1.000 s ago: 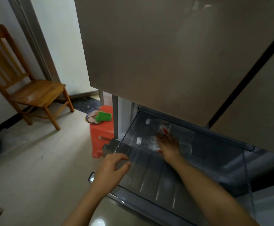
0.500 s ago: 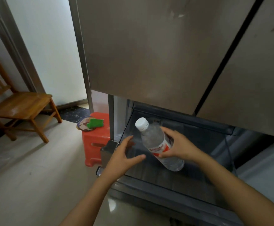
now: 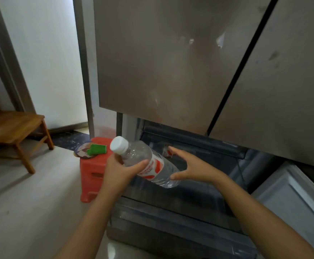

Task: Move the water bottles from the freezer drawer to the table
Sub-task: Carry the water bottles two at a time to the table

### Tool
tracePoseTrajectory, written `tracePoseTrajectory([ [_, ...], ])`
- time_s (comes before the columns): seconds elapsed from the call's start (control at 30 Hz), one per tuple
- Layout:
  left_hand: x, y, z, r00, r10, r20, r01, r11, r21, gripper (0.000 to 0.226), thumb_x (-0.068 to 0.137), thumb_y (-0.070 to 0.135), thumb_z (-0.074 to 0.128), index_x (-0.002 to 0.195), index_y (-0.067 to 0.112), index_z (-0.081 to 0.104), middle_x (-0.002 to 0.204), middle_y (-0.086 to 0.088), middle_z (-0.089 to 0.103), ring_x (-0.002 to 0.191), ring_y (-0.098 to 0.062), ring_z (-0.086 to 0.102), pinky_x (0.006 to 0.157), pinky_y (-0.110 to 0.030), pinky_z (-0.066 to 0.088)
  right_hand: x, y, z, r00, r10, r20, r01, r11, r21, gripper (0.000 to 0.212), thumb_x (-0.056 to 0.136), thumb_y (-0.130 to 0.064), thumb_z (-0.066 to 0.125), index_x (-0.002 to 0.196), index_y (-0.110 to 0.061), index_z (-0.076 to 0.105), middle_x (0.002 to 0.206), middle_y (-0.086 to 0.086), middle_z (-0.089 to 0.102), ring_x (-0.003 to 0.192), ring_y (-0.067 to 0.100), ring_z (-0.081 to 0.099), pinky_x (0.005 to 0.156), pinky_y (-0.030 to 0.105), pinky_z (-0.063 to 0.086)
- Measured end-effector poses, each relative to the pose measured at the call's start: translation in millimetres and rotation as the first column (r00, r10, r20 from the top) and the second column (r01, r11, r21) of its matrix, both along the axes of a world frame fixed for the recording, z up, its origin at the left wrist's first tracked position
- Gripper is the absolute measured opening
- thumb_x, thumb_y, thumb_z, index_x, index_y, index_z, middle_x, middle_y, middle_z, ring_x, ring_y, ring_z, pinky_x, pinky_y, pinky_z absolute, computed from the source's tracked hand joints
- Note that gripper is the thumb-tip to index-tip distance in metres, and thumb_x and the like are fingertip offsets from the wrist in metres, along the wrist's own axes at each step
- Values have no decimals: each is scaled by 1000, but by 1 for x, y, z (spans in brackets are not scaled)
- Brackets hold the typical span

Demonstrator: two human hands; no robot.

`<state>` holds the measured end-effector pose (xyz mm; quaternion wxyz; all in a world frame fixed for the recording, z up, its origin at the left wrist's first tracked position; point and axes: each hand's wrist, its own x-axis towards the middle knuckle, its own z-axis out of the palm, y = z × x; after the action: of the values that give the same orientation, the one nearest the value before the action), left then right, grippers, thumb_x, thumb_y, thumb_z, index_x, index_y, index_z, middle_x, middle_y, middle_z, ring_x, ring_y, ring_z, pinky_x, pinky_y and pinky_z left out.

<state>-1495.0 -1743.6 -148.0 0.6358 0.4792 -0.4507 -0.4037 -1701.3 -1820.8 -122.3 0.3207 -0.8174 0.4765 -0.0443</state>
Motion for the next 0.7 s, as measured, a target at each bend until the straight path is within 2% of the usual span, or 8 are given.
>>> tracePoseTrajectory([
  [0.1, 26, 8, 2, 992, 118, -53, -117, 993, 6, 34, 68, 8, 70, 95, 24, 57, 94, 8, 62, 85, -7, 61, 65, -17, 56, -14, -19, -31, 990, -104, -95, 104, 995, -13, 74, 83, -40, 64, 144, -21, 28, 151, 2, 27, 139, 20, 24, 113, 33, 22],
  [0.2, 46, 18, -2, 958, 243, -153, -240, 970, 37, 36, 69, 14, 68, 102, 22, 56, 100, 1, 63, 92, -16, 63, 75, -37, 55, -12, -41, -59, 967, -140, -213, 139, 990, -17, 72, 86, -41, 61, 144, -15, 28, 150, 9, 29, 137, 24, 29, 111, 32, 24],
  [0.27, 54, 25, -4, 929, 314, -194, -308, 949, 63, 30, 75, 11, 65, 99, 25, 56, 100, 0, 63, 93, -20, 63, 78, -42, 54, -2, -57, -72, 962, -145, -229, 139, 989, -43, 70, 87, -36, 61, 143, -12, 28, 148, 10, 33, 134, 26, 34, 107, 30, 29],
  [0.37, 58, 30, -10, 913, 349, -213, -339, 937, 86, 33, 72, 14, 67, 104, 20, 57, 100, -2, 65, 89, -19, 66, 74, -38, 58, 13, -77, -92, 945, -174, -278, 147, 983, -113, 73, 87, -33, 61, 145, -14, 22, 146, 12, 35, 130, 29, 38, 104, 32, 34],
  [0.5, 50, 27, -21, 898, 378, -227, -356, 925, 130, 25, 72, 8, 66, 91, 24, 59, 83, 3, 70, 70, -11, 70, 59, -25, 58, 24, -105, -118, 889, -192, -416, 108, 970, -217, 74, 87, -35, 58, 146, -19, 17, 146, 12, 32, 130, 31, 35, 103, 40, 37],
  [0.57, 44, 21, -26, 905, 362, -225, -335, 930, 148, 26, 72, 4, 66, 89, 22, 59, 73, 7, 72, 68, -9, 70, 54, -22, 56, 25, -120, -129, 844, -190, -501, 63, 964, -259, 72, 89, -35, 54, 147, -20, 15, 149, 12, 26, 134, 31, 29, 106, 44, 33],
  [0.63, 37, 16, -30, 918, 327, -225, -295, 941, 166, 27, 70, 4, 69, 89, 20, 59, 71, 12, 73, 68, -9, 70, 55, -22, 56, 26, -133, -138, 797, -178, -577, 13, 960, -278, 66, 93, -28, 47, 147, -21, 9, 153, 12, 17, 139, 32, 20, 111, 47, 22],
  [0.7, 33, 10, -35, 921, 324, -215, -287, 940, 186, 41, 55, 10, 81, 90, 18, 61, 75, 11, 73, 70, -11, 70, 57, -22, 57, 29, -147, -148, 772, -165, -614, -23, 958, -286, 63, 97, -22, 38, 148, -25, 2, 156, 11, 5, 142, 31, 9, 114, 46, 12],
])
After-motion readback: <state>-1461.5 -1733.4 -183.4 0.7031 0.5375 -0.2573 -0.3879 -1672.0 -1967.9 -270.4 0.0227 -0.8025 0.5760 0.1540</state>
